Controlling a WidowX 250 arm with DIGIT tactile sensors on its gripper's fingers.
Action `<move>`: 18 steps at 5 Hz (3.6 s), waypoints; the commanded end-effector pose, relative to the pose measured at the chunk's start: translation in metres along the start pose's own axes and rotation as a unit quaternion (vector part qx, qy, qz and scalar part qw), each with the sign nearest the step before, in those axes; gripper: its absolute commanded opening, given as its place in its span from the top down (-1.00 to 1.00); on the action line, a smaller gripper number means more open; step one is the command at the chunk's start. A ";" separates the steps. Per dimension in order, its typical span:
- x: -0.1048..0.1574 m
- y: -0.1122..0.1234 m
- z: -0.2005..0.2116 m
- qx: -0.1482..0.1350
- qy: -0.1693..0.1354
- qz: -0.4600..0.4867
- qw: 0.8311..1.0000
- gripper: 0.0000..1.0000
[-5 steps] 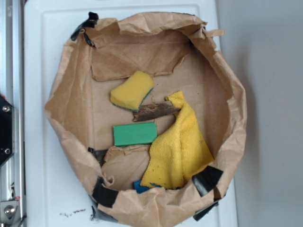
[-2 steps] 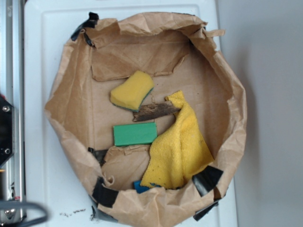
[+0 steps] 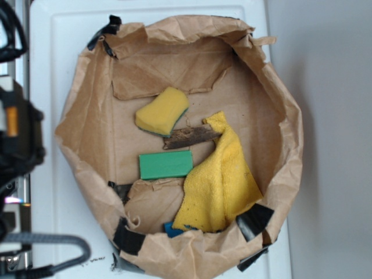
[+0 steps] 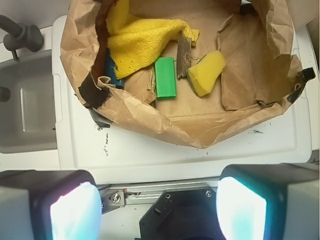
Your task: Grab the green sponge.
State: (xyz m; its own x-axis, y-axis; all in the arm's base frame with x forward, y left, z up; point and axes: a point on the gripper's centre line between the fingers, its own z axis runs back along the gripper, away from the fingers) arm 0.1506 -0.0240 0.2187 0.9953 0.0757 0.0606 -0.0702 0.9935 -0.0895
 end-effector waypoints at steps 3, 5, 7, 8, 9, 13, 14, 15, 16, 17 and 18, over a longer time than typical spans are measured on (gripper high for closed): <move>0.078 0.029 -0.048 0.012 -0.037 0.068 0.997 -1.00; 0.083 0.056 -0.107 -0.008 -0.055 0.114 0.992 -1.00; 0.034 0.069 -0.125 -0.024 -0.017 0.105 0.994 -1.00; 0.034 0.069 -0.125 -0.024 -0.017 0.105 0.994 -1.00; 0.034 0.069 -0.125 -0.024 -0.017 0.105 0.994 -1.00; 0.072 0.062 -0.107 -0.038 -0.019 0.117 0.992 -1.00; 0.098 0.054 -0.097 -0.036 -0.017 0.139 0.989 -1.00; 0.112 0.058 -0.114 -0.023 -0.026 0.142 0.989 -1.00; 0.118 0.063 -0.142 0.004 -0.037 0.138 0.990 -1.00; 0.120 0.067 -0.164 0.010 -0.039 0.128 0.991 -1.00; 0.123 0.072 -0.186 0.009 -0.039 0.117 0.992 -1.00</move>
State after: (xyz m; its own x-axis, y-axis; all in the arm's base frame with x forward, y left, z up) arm 0.2781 0.0361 0.0292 0.9456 0.3125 0.0905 -0.3039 0.9478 -0.0969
